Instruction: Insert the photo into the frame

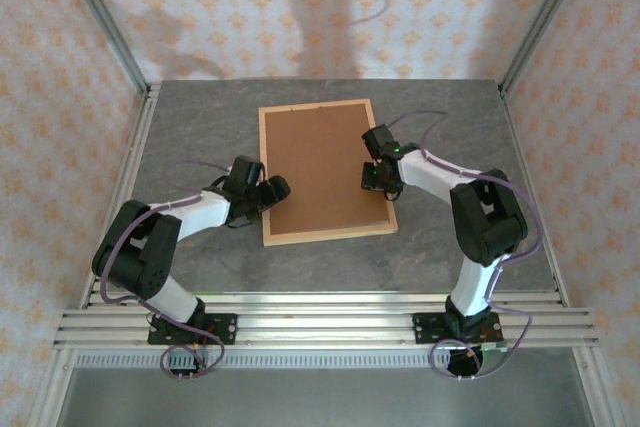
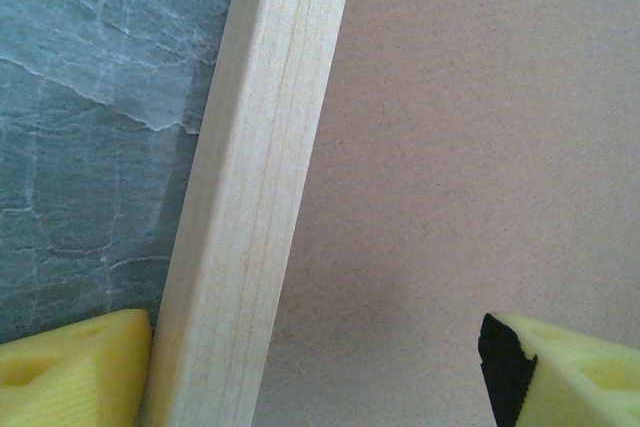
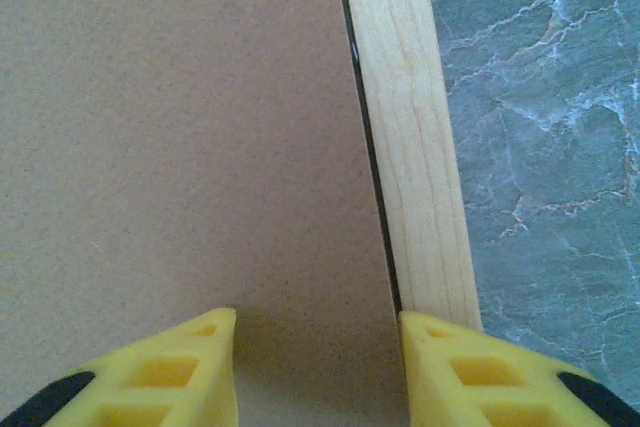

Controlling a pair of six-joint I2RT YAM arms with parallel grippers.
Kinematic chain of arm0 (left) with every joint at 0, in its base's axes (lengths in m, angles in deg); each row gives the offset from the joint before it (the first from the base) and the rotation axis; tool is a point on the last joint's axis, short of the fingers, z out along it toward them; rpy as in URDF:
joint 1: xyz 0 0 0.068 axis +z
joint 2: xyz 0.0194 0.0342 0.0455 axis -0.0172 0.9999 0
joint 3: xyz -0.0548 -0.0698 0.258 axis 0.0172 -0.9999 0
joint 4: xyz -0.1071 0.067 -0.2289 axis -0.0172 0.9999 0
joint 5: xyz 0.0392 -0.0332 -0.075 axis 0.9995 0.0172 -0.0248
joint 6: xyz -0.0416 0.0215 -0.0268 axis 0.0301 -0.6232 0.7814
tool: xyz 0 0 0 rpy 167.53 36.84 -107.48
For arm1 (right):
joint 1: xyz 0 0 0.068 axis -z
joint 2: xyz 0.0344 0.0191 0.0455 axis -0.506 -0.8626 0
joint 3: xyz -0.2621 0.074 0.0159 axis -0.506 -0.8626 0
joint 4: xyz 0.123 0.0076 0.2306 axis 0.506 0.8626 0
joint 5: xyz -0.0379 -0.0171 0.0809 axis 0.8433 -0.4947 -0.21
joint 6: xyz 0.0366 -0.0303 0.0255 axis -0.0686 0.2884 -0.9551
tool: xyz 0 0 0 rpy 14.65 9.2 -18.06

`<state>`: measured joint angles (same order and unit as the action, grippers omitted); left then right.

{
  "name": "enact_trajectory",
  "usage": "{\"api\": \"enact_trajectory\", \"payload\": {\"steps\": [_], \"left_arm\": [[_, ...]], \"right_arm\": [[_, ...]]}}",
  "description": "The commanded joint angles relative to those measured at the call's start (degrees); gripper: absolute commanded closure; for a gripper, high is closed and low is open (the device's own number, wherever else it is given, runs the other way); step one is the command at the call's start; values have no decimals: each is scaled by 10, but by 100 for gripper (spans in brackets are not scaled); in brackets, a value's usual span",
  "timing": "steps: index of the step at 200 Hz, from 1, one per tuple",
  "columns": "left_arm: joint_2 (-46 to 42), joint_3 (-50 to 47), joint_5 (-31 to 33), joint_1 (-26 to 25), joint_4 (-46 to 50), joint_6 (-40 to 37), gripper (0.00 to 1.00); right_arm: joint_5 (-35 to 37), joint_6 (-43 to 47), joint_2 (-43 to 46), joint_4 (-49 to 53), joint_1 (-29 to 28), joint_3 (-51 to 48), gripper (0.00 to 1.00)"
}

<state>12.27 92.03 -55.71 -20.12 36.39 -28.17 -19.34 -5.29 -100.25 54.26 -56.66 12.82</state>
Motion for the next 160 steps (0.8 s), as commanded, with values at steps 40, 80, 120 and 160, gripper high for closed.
{"api": "enact_trajectory", "payload": {"steps": [40,80,120,160], "left_arm": [[16,11,-63,-21,-17,17,17],[20,9,-67,-21,-22,19,17],[24,12,-71,-24,-25,20,17],[19,12,-66,-25,-18,15,17]], "right_arm": [[3,-4,-15,34,-13,-10,61],[-15,-8,-7,15,-19,-16,60],[-9,-3,-10,10,-29,-15,60],[17,-4,-11,19,-35,-11,56]]}}
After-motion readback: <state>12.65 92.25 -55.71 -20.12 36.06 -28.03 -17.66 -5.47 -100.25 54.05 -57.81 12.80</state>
